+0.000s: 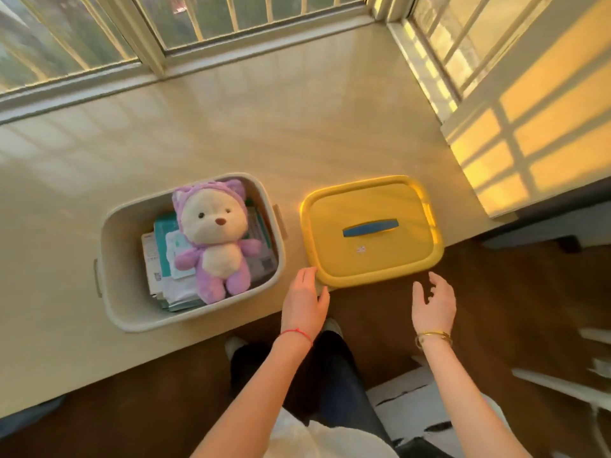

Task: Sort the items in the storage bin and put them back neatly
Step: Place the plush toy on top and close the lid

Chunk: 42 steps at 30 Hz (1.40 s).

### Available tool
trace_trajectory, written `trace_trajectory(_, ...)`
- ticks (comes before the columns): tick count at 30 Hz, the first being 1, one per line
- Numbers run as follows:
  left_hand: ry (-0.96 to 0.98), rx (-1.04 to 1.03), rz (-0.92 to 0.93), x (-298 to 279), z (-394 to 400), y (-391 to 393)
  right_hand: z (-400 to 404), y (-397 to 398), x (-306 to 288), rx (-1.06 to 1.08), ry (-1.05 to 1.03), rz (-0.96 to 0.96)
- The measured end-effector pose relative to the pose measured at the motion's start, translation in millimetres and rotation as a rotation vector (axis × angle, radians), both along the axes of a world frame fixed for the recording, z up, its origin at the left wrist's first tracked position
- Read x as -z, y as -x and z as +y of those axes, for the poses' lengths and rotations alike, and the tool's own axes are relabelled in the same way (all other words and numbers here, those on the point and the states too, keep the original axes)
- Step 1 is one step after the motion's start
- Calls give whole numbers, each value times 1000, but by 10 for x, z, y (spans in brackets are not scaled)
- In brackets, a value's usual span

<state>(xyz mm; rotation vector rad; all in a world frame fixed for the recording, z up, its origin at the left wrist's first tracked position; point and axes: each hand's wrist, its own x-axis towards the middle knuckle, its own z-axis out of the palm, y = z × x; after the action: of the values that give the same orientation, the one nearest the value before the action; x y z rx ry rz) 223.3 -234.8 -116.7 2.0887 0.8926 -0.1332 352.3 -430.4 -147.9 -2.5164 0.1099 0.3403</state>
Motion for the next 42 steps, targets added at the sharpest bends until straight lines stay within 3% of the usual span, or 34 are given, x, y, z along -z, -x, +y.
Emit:
trace_trajectory(4,92,-222,164,424,-180,-408,-163,-450,303,94,-34,105)
trace_trajectory(8,54,-357,289,833,-252,-640,-179,-747,575,147,-112,195)
trace_trajectory(13,-28,-426,309,1004,-354,-746,-190,-911,777,173,-141,185)
trace_trajectory(18,76,-515,228,943,-370,-713,-212,-923,712,250,-215,187)
trace_trajectory(30,66,-518,-69,-74,-280,-253,-474,-460,-161,255,-432,246)
trace_trajectory(37,-43,-583,-208,-891,396,375,235,-20,-707,133,-532,259)
trace_trajectory(42,-70,-708,-204,-1104,1027,1027,980,281,-920,24,-536,271)
